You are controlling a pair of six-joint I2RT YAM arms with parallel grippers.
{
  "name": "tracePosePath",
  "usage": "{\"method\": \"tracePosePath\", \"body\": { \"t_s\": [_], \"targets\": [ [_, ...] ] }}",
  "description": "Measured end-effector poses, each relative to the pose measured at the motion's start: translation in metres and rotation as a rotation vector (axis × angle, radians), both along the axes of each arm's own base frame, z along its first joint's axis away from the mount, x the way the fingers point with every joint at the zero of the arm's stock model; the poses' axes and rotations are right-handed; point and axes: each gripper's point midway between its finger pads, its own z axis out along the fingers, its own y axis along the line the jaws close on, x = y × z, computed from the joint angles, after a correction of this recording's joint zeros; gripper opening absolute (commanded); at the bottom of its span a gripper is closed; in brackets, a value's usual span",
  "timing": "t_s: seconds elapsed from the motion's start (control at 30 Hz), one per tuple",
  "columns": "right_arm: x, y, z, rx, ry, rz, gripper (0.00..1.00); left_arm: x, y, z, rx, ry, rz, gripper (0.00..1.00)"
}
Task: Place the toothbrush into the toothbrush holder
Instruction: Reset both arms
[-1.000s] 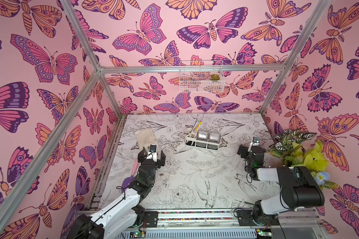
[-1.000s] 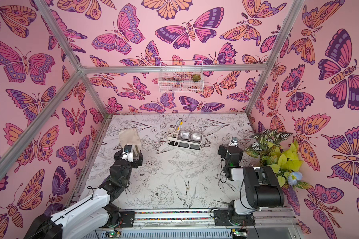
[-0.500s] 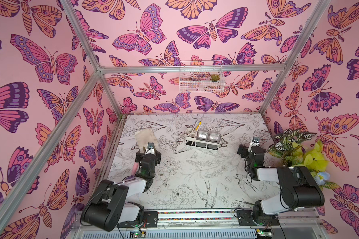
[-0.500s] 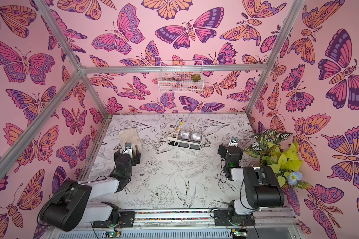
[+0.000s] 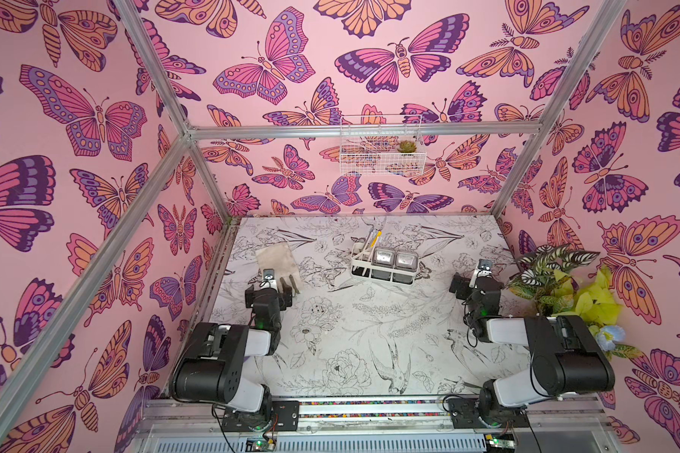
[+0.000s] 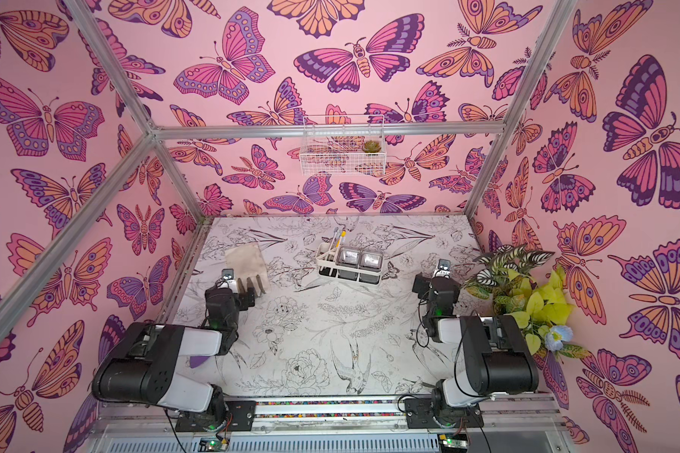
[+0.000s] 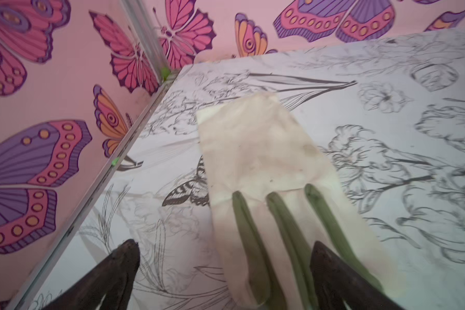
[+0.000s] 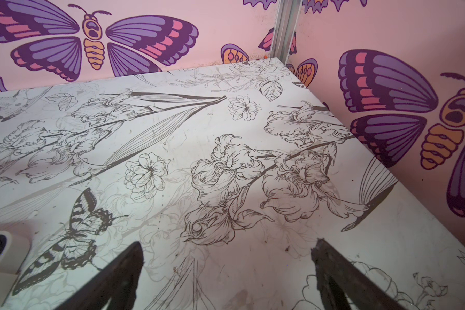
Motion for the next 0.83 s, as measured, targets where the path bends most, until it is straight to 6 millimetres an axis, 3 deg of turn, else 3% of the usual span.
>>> {"method": "tracePosePath", "body": {
  "t_s": [0.07, 0.23, 0.83],
  "targets": [
    [0.0, 0.0, 0.0, 0.0, 0.0, 0.0, 0.99, 0.006, 0.006, -0.005, -0.04, 0.029, 0.008, 1.0],
    [0.0, 0.0, 0.0, 0.0, 0.0, 0.0, 0.99, 0.022, -0.003, 0.014, -0.093, -0.041, -0.033, 1.0],
    [0.001, 0.004, 0.0, -0.002, 0.002, 0.021, 0.99, 0.023, -0.019, 0.012, -0.111, -0.033, -0.111, 1.0]
  ]
}}
